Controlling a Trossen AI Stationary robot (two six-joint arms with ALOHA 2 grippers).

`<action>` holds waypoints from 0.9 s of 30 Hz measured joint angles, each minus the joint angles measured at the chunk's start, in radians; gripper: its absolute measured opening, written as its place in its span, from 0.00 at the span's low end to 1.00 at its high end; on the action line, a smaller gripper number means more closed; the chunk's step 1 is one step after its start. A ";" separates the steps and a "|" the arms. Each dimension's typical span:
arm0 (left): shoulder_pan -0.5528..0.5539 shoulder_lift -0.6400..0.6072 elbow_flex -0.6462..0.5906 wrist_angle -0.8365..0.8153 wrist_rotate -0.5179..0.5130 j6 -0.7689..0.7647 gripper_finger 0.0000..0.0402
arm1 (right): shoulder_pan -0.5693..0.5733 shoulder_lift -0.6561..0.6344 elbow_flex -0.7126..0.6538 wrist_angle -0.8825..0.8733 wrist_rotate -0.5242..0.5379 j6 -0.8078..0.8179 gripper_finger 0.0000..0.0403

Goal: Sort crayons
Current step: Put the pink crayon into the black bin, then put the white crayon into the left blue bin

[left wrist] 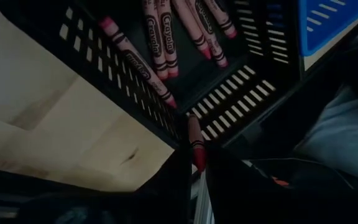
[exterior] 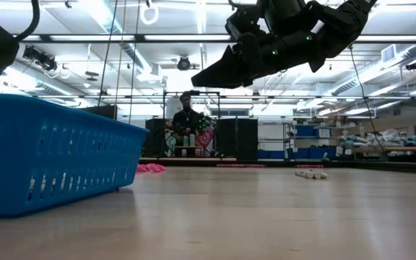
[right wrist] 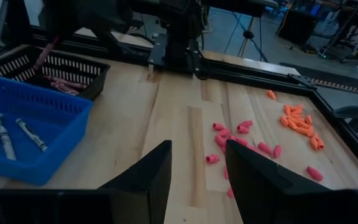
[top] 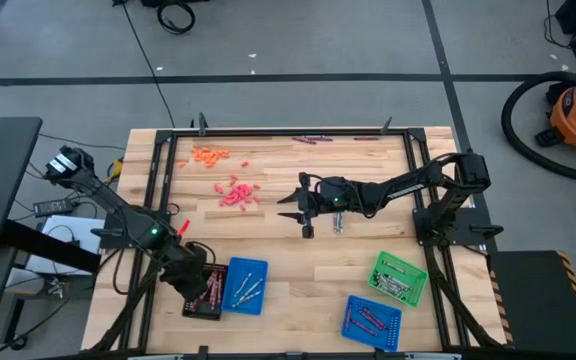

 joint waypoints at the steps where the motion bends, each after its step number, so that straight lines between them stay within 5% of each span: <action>1: 0.000 0.000 0.000 -0.001 -0.002 0.003 0.10 | 0.000 0.000 0.000 0.002 0.000 0.000 0.39; 13: 0.026 -0.002 0.000 0.027 -0.034 0.105 0.31 | 0.000 0.000 0.000 0.001 -0.001 0.002 0.39; 27: 0.141 -0.002 0.000 0.243 -0.067 0.494 0.32 | -0.036 0.008 0.000 -0.136 0.029 0.064 0.39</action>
